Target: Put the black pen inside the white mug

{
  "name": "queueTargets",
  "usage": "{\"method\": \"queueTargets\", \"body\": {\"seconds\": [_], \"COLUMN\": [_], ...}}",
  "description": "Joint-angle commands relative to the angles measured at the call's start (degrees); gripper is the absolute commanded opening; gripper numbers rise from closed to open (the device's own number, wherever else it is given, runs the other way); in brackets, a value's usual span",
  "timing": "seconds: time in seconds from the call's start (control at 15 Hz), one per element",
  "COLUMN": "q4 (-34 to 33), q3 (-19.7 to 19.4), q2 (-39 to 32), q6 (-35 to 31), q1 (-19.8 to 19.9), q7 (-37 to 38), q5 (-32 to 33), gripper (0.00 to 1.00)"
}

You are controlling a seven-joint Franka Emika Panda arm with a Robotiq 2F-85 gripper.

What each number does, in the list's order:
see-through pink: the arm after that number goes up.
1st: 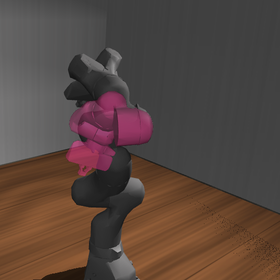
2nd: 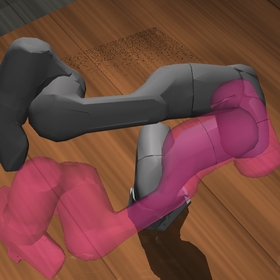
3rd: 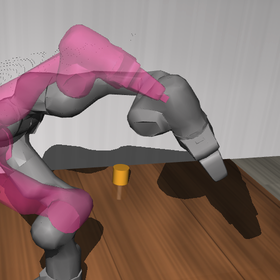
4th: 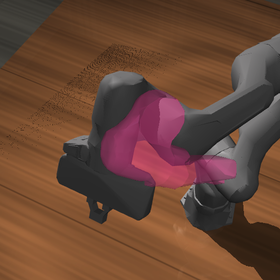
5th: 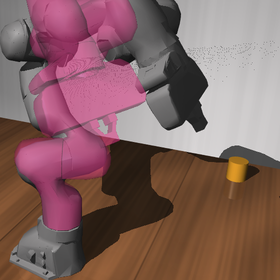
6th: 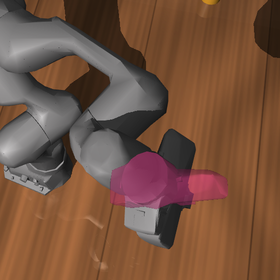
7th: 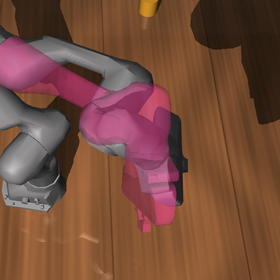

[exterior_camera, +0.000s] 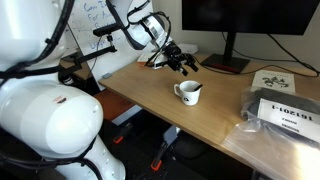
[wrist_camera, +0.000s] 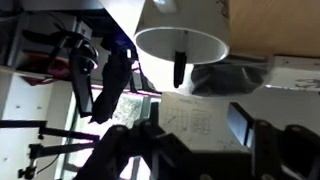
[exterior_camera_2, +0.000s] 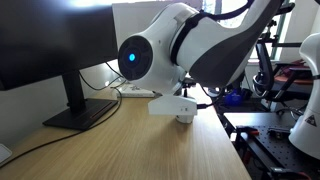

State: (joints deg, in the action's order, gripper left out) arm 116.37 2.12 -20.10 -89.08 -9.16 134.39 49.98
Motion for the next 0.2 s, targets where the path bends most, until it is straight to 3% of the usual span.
{"method": "queueTargets", "body": {"seconds": [0.0, 0.13], "q4": [3.7, 5.0], "q3": [1.2, 1.3], "q2": [6.9, 9.8], "q6": [-6.3, -9.2], "q1": [2.1, 2.3], "q7": [-6.6, -12.3], "q5": [-2.9, -4.3], "gripper": [1.0, 1.0]}}
